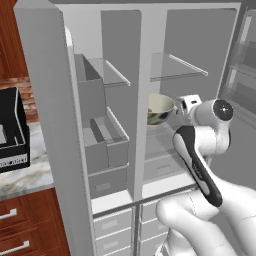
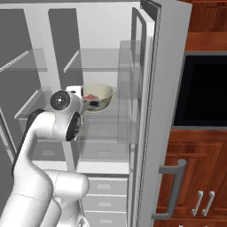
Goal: Place one of the steaks on the plate and the other in the bowl. Then place the bowl in the fridge.
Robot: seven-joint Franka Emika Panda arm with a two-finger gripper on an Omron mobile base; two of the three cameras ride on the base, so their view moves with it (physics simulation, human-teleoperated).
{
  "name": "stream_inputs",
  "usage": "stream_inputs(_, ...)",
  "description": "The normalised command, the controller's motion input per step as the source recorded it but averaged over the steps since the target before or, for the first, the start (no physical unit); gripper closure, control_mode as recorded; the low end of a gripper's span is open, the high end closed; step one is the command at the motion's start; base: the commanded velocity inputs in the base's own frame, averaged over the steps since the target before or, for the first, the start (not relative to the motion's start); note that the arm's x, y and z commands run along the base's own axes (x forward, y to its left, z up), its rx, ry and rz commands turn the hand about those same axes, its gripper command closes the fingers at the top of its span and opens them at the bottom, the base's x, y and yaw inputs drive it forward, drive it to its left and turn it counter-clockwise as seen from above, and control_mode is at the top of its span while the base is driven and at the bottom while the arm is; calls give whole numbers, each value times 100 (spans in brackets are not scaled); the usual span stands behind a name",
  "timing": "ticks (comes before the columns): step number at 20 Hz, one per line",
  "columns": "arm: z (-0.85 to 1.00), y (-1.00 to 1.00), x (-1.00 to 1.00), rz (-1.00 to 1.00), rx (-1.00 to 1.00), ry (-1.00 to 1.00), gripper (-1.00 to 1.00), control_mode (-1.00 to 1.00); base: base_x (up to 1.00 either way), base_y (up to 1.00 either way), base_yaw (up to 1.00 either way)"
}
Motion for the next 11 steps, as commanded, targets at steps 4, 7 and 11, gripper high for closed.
stream_inputs(4, 3, 0, -71, 0, -7, 20, -100, -100, 0, 0, 0)
stream_inputs(7, 0, 0, -67, 2, 0, 24, -100, -100, 0, 0, 0)
stream_inputs(11, -24, 0, -58, 4, 0, 20, -100, -100, 0, 0, 0)
